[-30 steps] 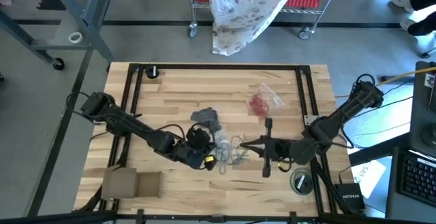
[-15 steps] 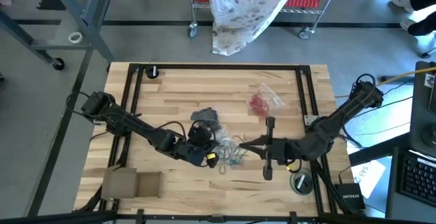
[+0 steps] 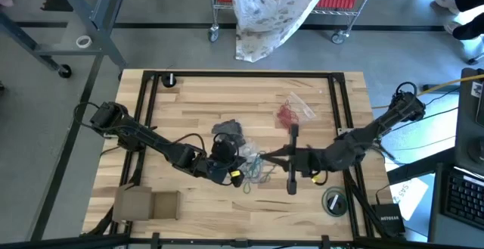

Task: Sort rubber bands
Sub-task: Put the blue rubber band into the transparent zip lock bag

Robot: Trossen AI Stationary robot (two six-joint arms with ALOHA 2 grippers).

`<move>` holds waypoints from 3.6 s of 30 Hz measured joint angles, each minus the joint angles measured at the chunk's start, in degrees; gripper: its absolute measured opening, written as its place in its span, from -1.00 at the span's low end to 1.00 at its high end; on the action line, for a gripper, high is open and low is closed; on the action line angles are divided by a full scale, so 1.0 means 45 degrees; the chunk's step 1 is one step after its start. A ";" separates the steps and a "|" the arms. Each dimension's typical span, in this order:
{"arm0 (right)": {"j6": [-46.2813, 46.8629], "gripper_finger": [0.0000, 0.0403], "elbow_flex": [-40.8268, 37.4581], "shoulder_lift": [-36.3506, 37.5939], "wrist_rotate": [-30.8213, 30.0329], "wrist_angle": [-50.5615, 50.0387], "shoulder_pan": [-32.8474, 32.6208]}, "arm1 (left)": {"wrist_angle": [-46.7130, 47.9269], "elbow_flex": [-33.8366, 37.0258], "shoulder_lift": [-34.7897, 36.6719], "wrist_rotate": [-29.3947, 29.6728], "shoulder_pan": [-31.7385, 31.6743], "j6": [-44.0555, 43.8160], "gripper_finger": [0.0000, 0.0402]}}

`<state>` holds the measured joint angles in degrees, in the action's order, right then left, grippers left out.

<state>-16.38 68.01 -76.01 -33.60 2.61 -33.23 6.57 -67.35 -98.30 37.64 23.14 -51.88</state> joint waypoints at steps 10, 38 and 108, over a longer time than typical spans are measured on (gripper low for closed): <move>0.0230 -1.00 0.0000 -0.1821 -0.0010 -0.1335 -0.0019 | -0.0532 0.0000 0.0000 -0.0261 0.0000 -0.0442 -1.00; -0.0180 -1.00 -0.0005 -0.1500 -0.1083 -0.3390 0.0141 | 0.0811 0.0000 0.0053 -0.3211 -0.1053 -0.1772 -1.00; 0.6910 -0.13 0.2100 -0.3165 0.2211 -0.8707 0.0166 | 0.0174 -0.0005 0.0840 -0.2572 -0.0525 -0.0825 -1.00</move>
<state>14.72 77.46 -90.25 -23.65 -36.57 -32.49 7.35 -67.37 -94.52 26.06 20.78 -55.59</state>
